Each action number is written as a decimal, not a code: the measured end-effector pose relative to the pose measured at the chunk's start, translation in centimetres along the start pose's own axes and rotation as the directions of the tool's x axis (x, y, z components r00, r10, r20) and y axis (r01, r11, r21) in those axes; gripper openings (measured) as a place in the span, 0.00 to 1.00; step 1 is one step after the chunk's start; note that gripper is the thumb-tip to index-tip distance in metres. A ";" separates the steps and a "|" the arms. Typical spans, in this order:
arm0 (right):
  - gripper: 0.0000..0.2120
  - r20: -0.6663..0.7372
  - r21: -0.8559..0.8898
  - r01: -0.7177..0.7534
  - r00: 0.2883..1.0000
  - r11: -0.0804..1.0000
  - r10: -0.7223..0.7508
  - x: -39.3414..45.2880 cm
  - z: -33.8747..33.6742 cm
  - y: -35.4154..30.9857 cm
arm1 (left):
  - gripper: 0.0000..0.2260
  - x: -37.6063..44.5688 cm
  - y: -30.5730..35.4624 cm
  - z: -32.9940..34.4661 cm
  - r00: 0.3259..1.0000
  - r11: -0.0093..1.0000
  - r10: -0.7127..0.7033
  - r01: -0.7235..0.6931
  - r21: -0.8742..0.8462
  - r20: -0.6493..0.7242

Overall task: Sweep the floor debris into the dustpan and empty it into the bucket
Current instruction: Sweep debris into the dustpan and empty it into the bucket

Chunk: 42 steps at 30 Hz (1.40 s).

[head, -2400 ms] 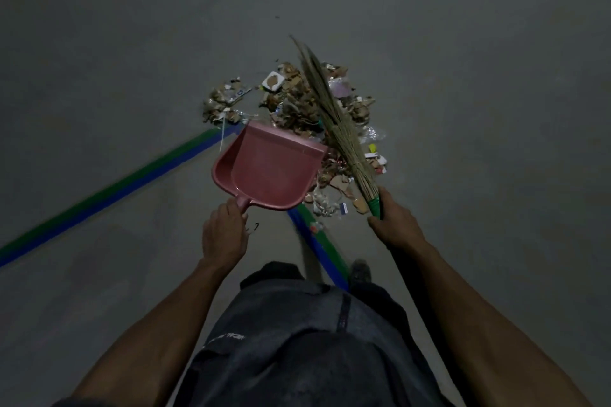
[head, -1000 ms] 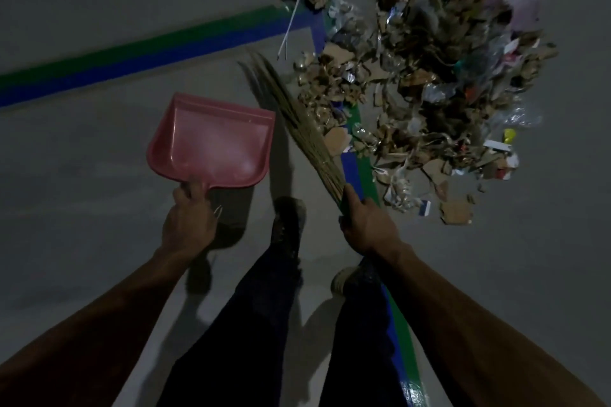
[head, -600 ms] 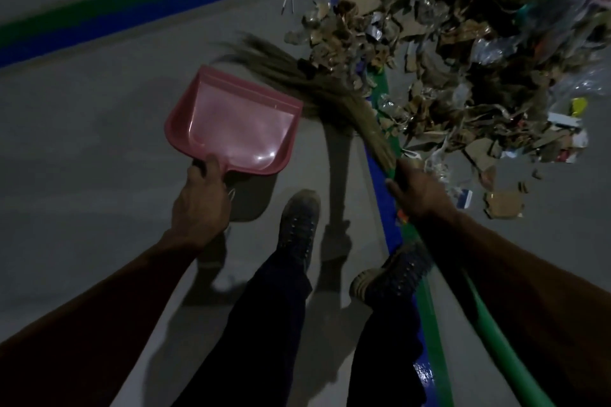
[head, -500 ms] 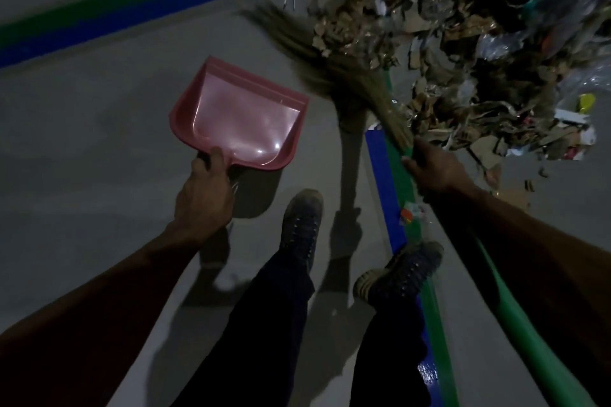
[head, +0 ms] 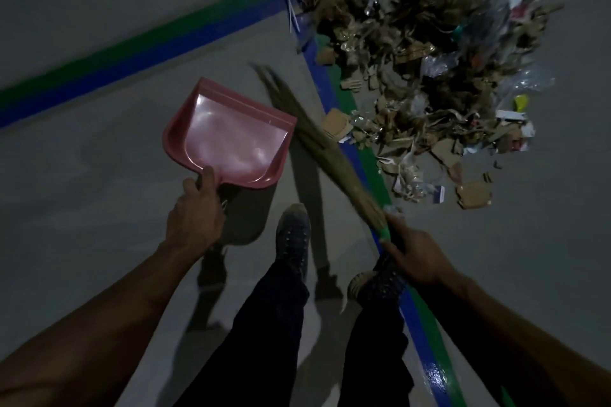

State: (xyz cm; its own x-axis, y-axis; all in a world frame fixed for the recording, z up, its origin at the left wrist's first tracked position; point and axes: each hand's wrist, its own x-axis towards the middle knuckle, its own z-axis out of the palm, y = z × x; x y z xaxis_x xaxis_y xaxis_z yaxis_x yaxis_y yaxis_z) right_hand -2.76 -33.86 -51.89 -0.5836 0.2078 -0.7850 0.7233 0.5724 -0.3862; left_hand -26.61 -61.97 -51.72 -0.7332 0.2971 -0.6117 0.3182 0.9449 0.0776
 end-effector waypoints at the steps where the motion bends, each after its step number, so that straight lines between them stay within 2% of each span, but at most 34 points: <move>1: 0.24 0.047 -0.030 -0.031 0.998 0.999 0.032 -0.6 0.7 0.6 | 0.25 -0.2 0.2 -0.2 1.000 1.000 -0.002 0.002 0.002 0.007; 4: 0.24 0.095 -0.116 -0.100 0.989 0.988 0.111 -0.5 0.2 2.8 | 0.24 -0.3 0.7 -0.2 0.999 1.000 -0.009 0.009 0.021 0.032; 6: 0.24 0.036 -0.166 -0.137 0.989 0.977 0.145 1.3 -1.7 4.2 | 0.24 -0.2 0.9 0.2 0.999 0.999 0.002 -0.003 0.033 0.036; 10: 0.17 -0.112 -0.224 -0.127 0.988 0.966 0.104 5.8 -6.9 4.3 | 0.23 0.4 1.2 1.0 0.999 0.998 0.033 -0.035 0.043 0.036; 13: 0.14 -0.168 -0.207 -0.120 0.982 0.971 0.085 7.4 -9.9 2.5 | 0.23 0.8 1.3 1.1 0.999 0.998 0.042 -0.043 0.037 0.031; 22: 0.27 -0.227 -0.077 -0.084 0.972 0.994 0.064 1.5 -10.6 -1.8 | 0.24 1.6 1.9 -2.1 0.999 0.999 0.018 -0.019 0.036 0.050; 25: 0.29 -0.312 0.054 -0.051 0.948 0.997 0.065 0.3 -11.1 -3.3 | 0.25 2.2 2.0 -4.0 0.998 0.998 0.037 -0.040 0.045 0.060; 28: 0.28 -0.345 0.077 -0.044 0.936 0.996 0.069 0.7 -12.6 -4.6 | 0.26 3.3 2.4 -5.9 0.994 0.995 0.074 -0.079 0.062 0.076; 33: 0.29 -0.370 0.052 -0.049 0.927 0.997 0.065 4.5 -15.3 -5.6 | 0.28 6.8 3.7 -7.7 0.988 0.989 0.112 -0.122 0.080 0.110; 42: 0.31 -0.478 0.153 -0.091 0.865 0.984 0.154 16.8 -19.5 -3.7 | 0.27 18.3 6.3 -6.6 0.966 0.980 0.145 -0.170 0.103 0.216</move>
State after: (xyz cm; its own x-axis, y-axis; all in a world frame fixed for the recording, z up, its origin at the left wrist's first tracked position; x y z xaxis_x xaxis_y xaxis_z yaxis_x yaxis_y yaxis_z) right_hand -22.45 -17.04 -54.16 -0.5695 0.6468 -0.5072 0.8213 0.4234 -0.3823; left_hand -41.99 -49.72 -57.18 -0.5321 0.3944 -0.7493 0.4987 0.8611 0.0991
